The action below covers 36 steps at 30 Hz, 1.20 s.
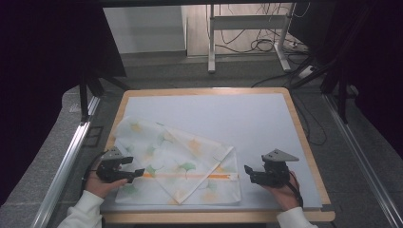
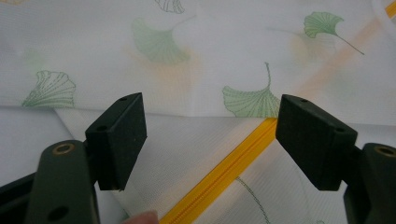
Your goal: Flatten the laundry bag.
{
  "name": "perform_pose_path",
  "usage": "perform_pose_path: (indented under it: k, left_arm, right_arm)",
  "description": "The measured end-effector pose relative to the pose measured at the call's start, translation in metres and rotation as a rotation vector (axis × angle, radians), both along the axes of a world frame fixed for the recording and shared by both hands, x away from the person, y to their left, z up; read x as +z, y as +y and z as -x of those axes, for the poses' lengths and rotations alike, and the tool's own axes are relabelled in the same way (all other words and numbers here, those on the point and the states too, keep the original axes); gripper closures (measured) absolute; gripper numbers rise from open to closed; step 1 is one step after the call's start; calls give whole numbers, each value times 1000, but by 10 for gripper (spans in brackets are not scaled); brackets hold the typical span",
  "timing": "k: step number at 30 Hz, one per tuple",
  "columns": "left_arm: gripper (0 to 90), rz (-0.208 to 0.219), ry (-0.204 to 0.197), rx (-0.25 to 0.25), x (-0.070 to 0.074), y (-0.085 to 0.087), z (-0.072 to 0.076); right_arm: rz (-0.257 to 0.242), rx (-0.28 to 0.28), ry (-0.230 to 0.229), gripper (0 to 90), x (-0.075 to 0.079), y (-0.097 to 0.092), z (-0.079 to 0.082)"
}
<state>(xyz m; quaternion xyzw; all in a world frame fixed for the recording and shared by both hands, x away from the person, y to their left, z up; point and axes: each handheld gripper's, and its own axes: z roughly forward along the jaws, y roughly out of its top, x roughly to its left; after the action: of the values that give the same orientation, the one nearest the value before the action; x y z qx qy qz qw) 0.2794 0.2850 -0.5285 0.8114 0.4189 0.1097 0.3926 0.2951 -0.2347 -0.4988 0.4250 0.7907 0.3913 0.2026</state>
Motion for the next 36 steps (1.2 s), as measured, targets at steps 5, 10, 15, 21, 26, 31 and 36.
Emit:
perform_pose_path:
  k: [5, 10, 15, 21, 26, 31, 36]
  left_arm:
    - [244, -1, 0, 7, 0, -1, -1]
    - [244, -6, -4, 6, 1, -1, -1]
    - [244, -2, -8, 6, 1, -1, 0]
    - [245, -9, -8, 10, 1, -3, -1]
    - [252, -8, -19, 11, 2, -3, 0]
    - [253, -14, -10, 1, 0, -3, -1]
    - [253, -6, -14, 4, 1, -2, 0]
  right_arm:
    - [4, -11, 24, 166, -2, 0, -1]
    - [0, 23, 34, 181, 1, 4, 1]
    - [26, 73, 21, 199, 0, 11, 3]
    - [13, 85, 31, 234, 1, 12, 3]
    - [14, 132, 34, 273, 8, 28, 3]
    - [29, 205, 23, 311, 23, 57, 3]
    - [31, 279, 50, 325, 34, 90, -3]
